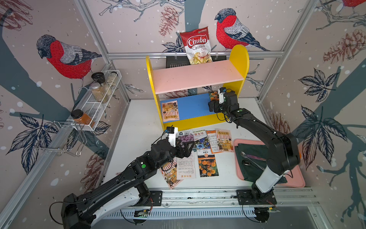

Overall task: Take the seed bag off the shelf
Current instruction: Pick up the seed packet from the shelf.

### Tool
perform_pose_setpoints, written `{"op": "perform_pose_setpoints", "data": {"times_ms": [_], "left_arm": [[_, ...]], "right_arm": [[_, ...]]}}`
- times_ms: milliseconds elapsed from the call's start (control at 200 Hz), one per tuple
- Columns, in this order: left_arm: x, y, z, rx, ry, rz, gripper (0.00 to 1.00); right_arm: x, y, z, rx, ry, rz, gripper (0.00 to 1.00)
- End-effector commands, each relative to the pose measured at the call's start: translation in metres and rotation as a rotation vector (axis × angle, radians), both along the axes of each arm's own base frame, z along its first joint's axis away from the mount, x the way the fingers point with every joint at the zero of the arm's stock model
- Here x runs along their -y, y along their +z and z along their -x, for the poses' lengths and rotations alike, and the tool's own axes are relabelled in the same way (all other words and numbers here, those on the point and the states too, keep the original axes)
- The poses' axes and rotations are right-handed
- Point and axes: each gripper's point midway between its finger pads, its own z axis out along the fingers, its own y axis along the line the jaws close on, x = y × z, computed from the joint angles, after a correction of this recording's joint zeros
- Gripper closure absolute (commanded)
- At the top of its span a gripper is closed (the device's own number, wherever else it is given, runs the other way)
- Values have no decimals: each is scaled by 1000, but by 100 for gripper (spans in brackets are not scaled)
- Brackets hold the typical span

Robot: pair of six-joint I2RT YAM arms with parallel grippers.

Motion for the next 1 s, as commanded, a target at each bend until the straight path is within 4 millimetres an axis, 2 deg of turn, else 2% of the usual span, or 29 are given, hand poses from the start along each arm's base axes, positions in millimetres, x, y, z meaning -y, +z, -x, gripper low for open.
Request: {"op": "perform_pose_setpoints", "data": {"times_ms": [0, 340, 535, 720, 996], "left_arm": [[5, 9, -4, 53, -12, 18, 3], [5, -7, -5, 13, -8, 15, 3], [0, -3, -6, 18, 14, 17, 3], [-4, -2, -6, 22, 32, 18, 3], [-9, -1, -4, 25, 42, 26, 3]], "right_arm": [[3, 3, -18, 43, -33, 49, 2], [15, -16, -63, 54, -112, 147, 1], [24, -26, -81, 19, -128, 158, 1], [29, -40, -87, -23, -133, 169, 1], [29, -59, -80, -73, -116, 169, 0]]}}
